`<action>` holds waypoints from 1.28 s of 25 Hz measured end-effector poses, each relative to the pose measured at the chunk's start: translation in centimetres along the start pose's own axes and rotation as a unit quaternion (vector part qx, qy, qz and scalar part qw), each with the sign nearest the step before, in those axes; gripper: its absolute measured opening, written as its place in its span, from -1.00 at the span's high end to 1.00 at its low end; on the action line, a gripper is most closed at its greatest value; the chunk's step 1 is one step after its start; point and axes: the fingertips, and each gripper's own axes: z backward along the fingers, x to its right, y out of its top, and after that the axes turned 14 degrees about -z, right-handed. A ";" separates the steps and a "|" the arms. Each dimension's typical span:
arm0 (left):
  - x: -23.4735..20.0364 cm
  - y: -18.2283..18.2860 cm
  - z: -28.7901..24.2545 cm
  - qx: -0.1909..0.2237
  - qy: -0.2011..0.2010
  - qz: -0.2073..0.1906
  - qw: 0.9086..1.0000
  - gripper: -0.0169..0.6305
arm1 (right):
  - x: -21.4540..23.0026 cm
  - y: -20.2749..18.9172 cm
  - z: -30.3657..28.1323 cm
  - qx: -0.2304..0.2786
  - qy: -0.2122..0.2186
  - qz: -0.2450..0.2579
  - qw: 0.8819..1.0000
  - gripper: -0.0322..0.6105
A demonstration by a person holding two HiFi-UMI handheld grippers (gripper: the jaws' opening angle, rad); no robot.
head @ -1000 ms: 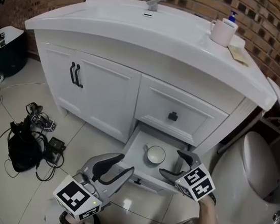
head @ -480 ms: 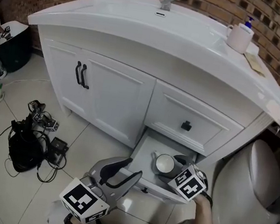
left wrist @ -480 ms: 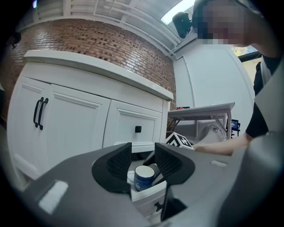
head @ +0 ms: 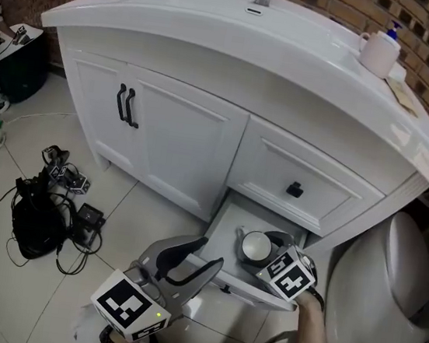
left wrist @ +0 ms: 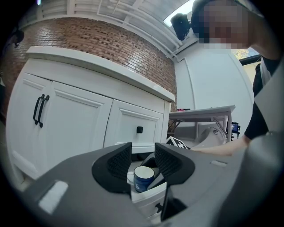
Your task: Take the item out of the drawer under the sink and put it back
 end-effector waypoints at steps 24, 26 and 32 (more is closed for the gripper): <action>3.2 0.8 -1.3 0.002 -0.002 -0.029 1.000 0.42 | 1.0 6.7 21.5 0.395 -0.024 -0.124 0.910 -0.32; 3.8 0.8 -1.7 0.000 -0.006 -0.033 0.999 0.42 | 0.6 6.5 23.0 0.411 -0.023 -0.124 0.903 -0.31; 4.3 0.4 -2.7 -0.007 -0.011 -0.039 0.999 0.42 | -0.2 5.6 26.5 0.440 -0.025 -0.113 0.891 -0.31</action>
